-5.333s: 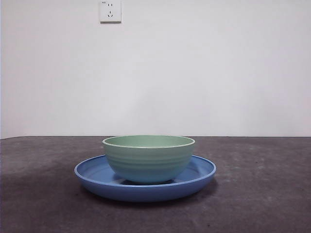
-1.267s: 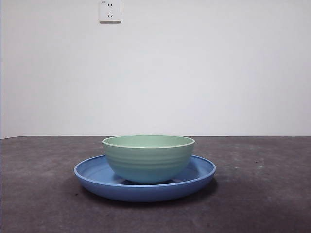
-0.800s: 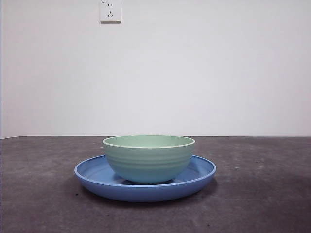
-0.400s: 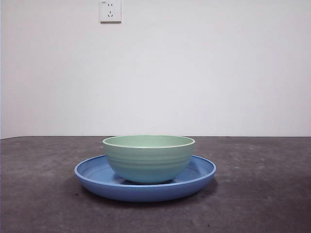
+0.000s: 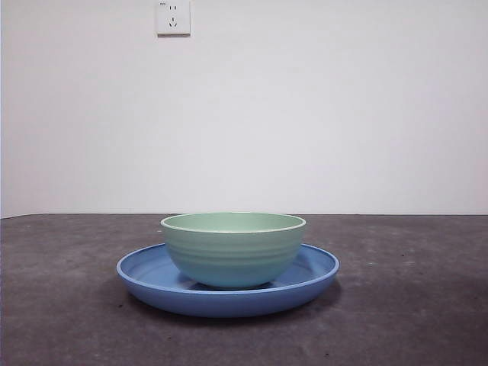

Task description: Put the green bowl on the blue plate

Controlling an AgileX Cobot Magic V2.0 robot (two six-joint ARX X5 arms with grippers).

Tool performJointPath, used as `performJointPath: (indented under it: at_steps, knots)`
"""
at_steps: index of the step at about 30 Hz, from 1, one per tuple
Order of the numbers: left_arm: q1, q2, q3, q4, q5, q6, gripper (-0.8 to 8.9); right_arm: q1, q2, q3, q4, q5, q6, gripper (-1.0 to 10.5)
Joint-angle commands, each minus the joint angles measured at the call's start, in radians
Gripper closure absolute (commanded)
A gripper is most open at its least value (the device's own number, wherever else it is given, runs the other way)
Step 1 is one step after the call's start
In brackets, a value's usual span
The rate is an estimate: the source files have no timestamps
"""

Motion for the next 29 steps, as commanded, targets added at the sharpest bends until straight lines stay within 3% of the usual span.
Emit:
performJointPath:
  at_steps: [1,29]
  knots:
    - [0.003,-0.001,-0.020,-0.008,-0.007,0.007,7.81,-0.002,-0.003,-0.006,-0.010,-0.028,0.002,9.3]
    - [0.003,-0.001,-0.020,-0.008,-0.007,0.007,7.81,-0.002,-0.003,-0.005,0.019,-0.024,0.003,9.3]
